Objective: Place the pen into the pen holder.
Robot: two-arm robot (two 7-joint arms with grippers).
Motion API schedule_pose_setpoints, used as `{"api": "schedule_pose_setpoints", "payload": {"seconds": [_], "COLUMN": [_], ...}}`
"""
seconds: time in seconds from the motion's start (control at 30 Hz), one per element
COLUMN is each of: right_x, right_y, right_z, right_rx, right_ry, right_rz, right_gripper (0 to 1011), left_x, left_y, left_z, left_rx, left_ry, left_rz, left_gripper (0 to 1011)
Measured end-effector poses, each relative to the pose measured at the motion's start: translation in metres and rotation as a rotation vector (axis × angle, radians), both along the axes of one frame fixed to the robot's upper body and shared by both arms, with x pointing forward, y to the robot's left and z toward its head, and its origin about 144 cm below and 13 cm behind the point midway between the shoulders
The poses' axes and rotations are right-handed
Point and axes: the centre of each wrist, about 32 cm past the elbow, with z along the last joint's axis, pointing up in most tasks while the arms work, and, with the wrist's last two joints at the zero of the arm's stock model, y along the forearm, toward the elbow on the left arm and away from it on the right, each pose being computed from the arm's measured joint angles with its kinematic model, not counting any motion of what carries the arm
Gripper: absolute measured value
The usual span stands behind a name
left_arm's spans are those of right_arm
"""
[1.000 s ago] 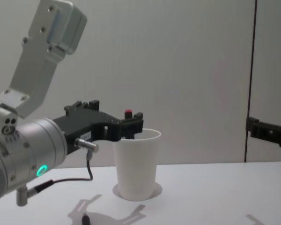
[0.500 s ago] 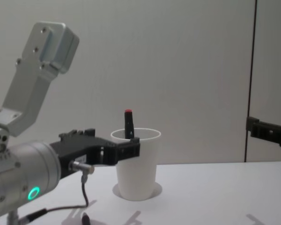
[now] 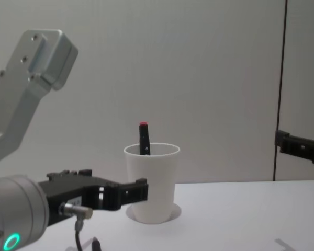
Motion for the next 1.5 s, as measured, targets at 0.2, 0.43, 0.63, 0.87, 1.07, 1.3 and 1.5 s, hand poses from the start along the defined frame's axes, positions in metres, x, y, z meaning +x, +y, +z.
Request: {"api": "schedule_pose_setpoints", "payload": {"seconds": [0.2,0.43,0.63,0.87,1.07,1.3,1.5], "right_x": [0.0,0.0,0.0,0.0,0.0,0.0,0.0], "right_y": [0.0,0.0,0.0,0.0,0.0,0.0,0.0], "right_z": [0.0,0.0,0.0,0.0,0.0,0.0,0.0], "right_rx": [0.0,0.0,0.0,0.0,0.0,0.0,0.0], "right_ry": [0.0,0.0,0.0,0.0,0.0,0.0,0.0], "right_rz": [0.0,0.0,0.0,0.0,0.0,0.0,0.0], "right_gripper": [1001,1001,1002,1001,1001,1001,1001], "left_x": [-0.014,-0.02,-0.021,-0.021,-0.02,-0.021,-0.022], "left_y": [-0.005,-0.01,-0.014,-0.019,-0.021,-0.021,-0.02], "left_z": [0.003,0.002,0.0,-0.006,-0.01,-0.015,-0.018], "left_rx": [0.002,-0.003,-0.006,0.0,0.014,0.035,0.054], "left_ry": [0.04,0.079,0.109,0.163,0.195,0.223,0.245], "left_rz": [0.017,0.031,0.04,0.059,0.075,0.087,0.092], "left_gripper": [1001,1001,1001,1001,1001,1001,1001]}}
